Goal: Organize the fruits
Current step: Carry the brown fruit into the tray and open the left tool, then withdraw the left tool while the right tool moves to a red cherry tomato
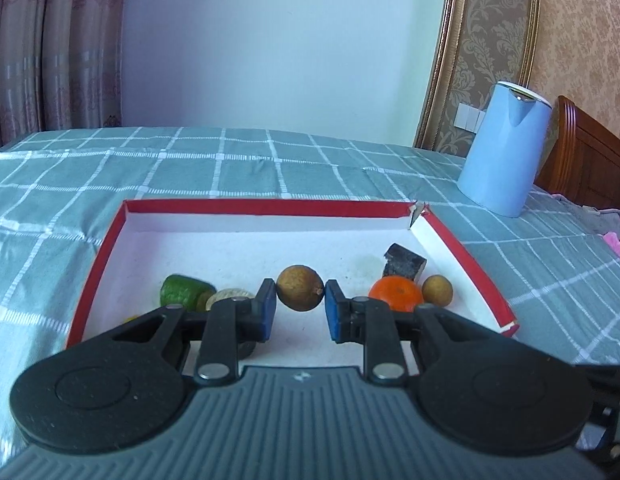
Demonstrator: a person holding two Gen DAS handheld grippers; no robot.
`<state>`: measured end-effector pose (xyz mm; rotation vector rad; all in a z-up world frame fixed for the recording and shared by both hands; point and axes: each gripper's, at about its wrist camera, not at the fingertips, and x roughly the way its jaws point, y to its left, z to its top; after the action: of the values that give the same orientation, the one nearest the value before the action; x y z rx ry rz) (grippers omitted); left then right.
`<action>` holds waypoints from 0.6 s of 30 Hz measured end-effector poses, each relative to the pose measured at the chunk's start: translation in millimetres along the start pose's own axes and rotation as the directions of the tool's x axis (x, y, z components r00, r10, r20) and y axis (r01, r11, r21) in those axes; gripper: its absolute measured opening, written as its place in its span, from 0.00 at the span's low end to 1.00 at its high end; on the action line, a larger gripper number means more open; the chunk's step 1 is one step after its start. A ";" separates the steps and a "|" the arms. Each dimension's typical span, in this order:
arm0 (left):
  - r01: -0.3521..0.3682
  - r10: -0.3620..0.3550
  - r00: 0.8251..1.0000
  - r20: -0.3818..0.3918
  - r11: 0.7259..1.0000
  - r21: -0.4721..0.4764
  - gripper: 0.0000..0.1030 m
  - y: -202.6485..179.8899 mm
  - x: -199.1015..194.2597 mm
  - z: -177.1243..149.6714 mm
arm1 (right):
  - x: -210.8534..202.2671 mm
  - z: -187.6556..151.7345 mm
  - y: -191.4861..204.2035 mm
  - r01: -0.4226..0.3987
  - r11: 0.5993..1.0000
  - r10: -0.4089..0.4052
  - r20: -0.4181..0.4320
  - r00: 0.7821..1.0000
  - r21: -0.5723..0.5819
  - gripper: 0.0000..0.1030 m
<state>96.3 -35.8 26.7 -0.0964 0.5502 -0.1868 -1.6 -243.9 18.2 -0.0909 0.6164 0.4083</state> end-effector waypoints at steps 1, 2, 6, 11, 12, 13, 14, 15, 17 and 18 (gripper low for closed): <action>-0.003 0.003 1.000 -0.001 1.000 0.007 0.23 -1.7 2.7 1.5 | 1.0 1.1 -0.7 -0.002 1.000 0.002 0.002 1.000 0.008 0.29; -0.008 0.008 1.000 -0.004 1.000 0.014 0.23 -3.6 6.2 3.1 | 2.1 2.3 -1.5 -0.001 1.000 0.001 0.004 1.000 0.015 0.29; -0.035 0.036 0.999 -0.022 0.999 0.024 0.23 -7.5 20.9 7.1 | 7.2 8.1 -1.0 -0.011 1.000 0.010 0.002 1.000 0.028 0.29; -0.072 0.073 0.996 -0.051 0.997 0.032 0.23 -7.6 38.0 8.3 | 16.8 10.8 -3.6 -0.065 0.994 0.068 -0.032 0.997 0.085 0.30; -0.075 0.076 0.995 -0.059 0.997 0.028 0.23 -6.3 40.7 8.6 | 17.8 12.1 -4.1 -0.067 0.994 0.070 -0.033 0.997 0.089 0.30; -0.073 0.074 0.995 -0.061 0.997 0.028 0.23 -5.7 42.3 8.5 | 18.6 12.8 -4.5 -0.068 0.993 0.071 -0.033 0.997 0.092 0.30; -0.074 0.076 0.995 -0.061 0.997 0.029 0.23 -5.4 42.9 8.6 | 19.7 12.6 -4.6 -0.069 0.993 0.072 -0.031 0.997 0.094 0.30; -0.079 0.081 0.995 -0.058 0.996 0.029 0.23 -5.5 43.0 8.7 | 20.4 12.5 -4.0 -0.068 0.994 0.071 -0.028 0.997 0.091 0.30; -0.092 0.094 0.994 -0.050 0.995 0.033 0.24 -6.2 44.6 9.0 | 20.6 13.5 -2.0 -0.060 0.994 0.063 -0.030 0.998 0.086 0.30; -0.097 0.099 0.994 -0.052 0.995 0.035 0.25 -6.7 46.8 9.9 | 20.8 13.6 -1.9 -0.059 0.994 0.063 -0.032 0.998 0.093 0.30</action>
<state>139.7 -51.4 12.2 -0.0326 0.6043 -0.1027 21.9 -235.7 17.2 0.0092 0.6726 0.4375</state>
